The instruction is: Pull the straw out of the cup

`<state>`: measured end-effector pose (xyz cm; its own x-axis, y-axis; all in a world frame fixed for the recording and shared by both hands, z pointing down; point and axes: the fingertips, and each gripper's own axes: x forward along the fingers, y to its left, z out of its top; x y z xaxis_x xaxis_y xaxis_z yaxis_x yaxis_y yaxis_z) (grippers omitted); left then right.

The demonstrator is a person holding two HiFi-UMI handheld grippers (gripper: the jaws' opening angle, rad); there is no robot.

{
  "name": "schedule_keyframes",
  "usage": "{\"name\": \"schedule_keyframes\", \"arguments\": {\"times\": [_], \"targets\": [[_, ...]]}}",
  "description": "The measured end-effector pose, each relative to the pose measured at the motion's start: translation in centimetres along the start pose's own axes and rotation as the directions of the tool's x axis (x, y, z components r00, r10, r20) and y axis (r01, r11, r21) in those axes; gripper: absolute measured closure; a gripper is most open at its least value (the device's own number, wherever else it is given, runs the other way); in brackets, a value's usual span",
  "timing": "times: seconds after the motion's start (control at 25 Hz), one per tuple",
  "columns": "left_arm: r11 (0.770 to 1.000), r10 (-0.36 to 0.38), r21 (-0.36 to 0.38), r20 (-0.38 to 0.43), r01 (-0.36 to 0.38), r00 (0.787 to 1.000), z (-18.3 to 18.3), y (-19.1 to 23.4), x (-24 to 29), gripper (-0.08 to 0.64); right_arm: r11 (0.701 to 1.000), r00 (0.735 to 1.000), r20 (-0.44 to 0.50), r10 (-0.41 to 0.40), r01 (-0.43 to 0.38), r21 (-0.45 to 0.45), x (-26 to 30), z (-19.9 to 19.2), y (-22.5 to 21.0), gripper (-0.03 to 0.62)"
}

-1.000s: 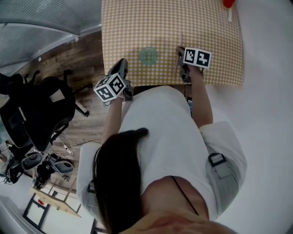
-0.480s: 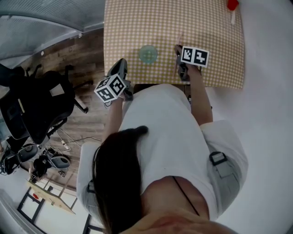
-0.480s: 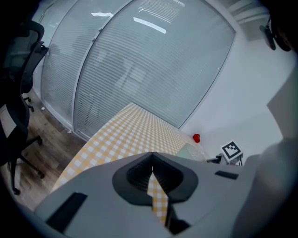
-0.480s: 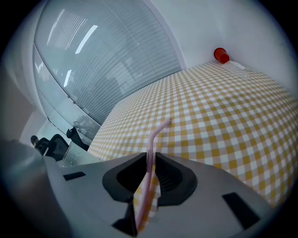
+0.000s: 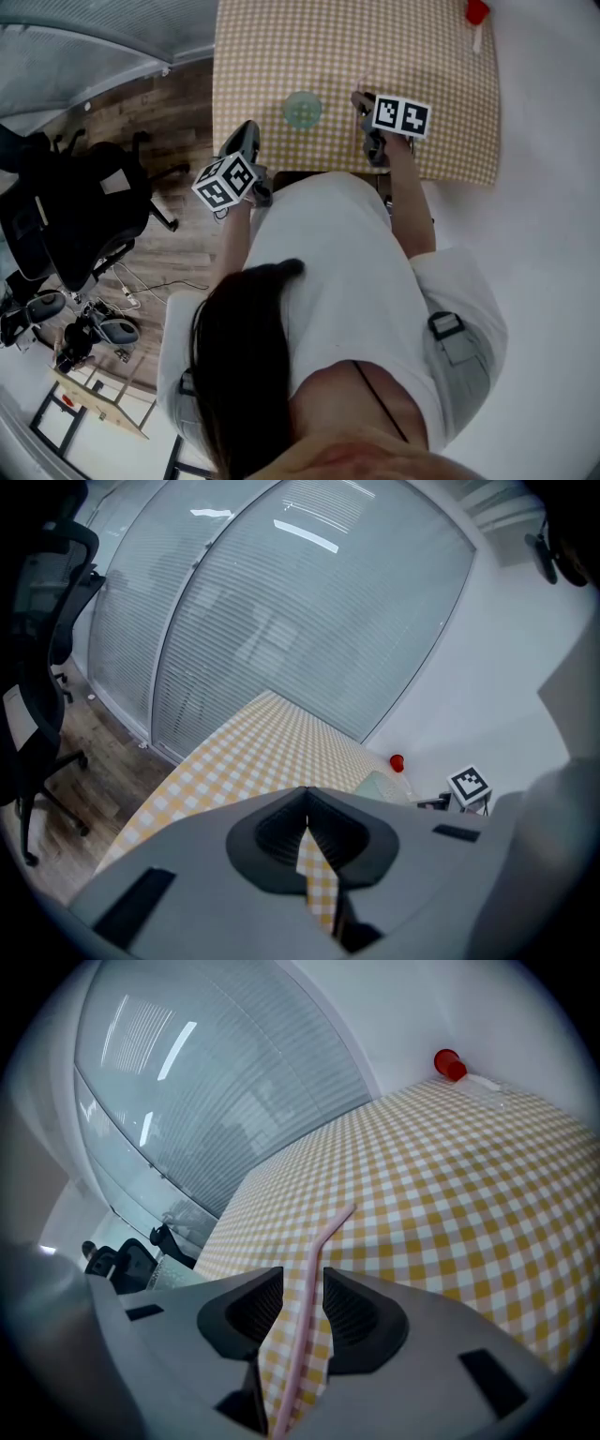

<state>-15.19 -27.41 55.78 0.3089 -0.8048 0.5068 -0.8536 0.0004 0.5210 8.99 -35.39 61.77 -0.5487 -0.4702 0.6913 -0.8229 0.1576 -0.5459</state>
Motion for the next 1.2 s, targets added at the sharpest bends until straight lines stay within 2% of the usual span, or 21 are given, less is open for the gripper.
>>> {"name": "schedule_keyframes", "arguments": {"times": [0.24,0.36,0.64,0.88,1.2], "targets": [[0.999,-0.027,0.022,0.015,0.027,1.0,0.9,-0.6,-0.2,0.549,0.999,0.999,0.027,0.045,-0.045,-0.026,-1.0,0.2,1.3,0.468],[0.998,-0.049,0.026,0.019,0.048,0.999,1.3,-1.0,-0.2,0.549,0.998,0.998,0.053,0.015,-0.012,-0.062,-1.5,0.1,1.7,0.468],[0.994,-0.096,0.048,0.02,0.095,0.995,1.9,-1.9,-0.3,0.549,0.996,0.979,0.203,-0.029,0.045,-0.079,-4.0,1.4,2.8,0.468],[0.988,-0.134,0.078,-0.005,0.134,0.991,1.9,-1.6,-0.6,0.549,0.998,0.969,0.246,-0.016,0.032,-0.062,-5.2,0.0,5.1,0.472],[0.973,-0.192,0.124,-0.037,0.195,0.981,2.0,-1.5,-1.2,0.549,0.996,0.922,0.382,-0.068,0.086,-0.03,-6.9,-1.3,6.3,0.476]]}}
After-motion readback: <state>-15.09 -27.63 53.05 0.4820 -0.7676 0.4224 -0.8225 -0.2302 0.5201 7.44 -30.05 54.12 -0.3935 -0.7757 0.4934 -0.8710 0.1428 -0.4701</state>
